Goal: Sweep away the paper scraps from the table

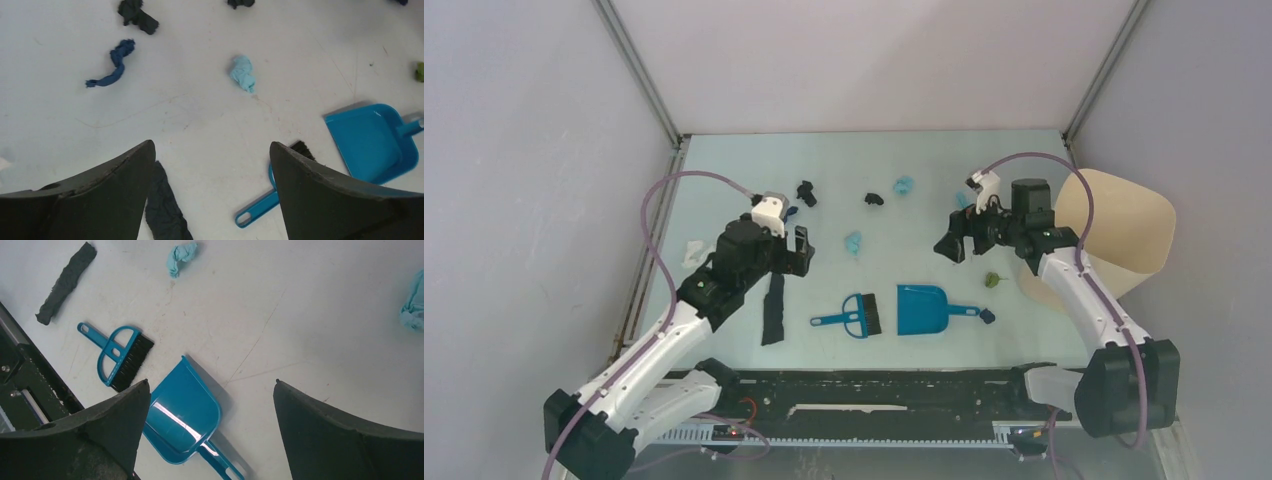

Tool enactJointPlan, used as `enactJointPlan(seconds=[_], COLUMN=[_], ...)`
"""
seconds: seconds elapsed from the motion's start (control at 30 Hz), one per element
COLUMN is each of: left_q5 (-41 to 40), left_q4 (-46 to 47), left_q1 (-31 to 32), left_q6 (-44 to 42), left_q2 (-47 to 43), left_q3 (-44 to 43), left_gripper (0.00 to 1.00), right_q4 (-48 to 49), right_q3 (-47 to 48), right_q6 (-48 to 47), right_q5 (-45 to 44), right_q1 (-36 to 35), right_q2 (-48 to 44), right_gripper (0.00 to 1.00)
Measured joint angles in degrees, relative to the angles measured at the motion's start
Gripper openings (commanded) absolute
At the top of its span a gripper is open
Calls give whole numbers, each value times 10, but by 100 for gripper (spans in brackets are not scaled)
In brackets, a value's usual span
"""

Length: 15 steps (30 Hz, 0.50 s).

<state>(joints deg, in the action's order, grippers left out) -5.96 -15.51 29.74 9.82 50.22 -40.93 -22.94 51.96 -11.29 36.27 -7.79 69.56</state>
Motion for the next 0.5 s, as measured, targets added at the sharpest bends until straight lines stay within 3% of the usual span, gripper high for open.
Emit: enactJointPlan(seconds=[0.2,0.4,0.5], left_q5=[53,87,85], left_q4=[-24,-76,-94], left_q1=[34,149,200], left_q6=[-16,-60,-77], left_q2=[46,106,144], left_q3=[-12,-53,-56], left_gripper=[74,77,73], right_q4=[-25,-61,-74], right_q3=[3,3,3], right_q6=[-36,-84,-102], right_q5=[46,61,59], right_q1=[19,17,10], right_q2=[-7,-33,-59], right_gripper=[94,88,87])
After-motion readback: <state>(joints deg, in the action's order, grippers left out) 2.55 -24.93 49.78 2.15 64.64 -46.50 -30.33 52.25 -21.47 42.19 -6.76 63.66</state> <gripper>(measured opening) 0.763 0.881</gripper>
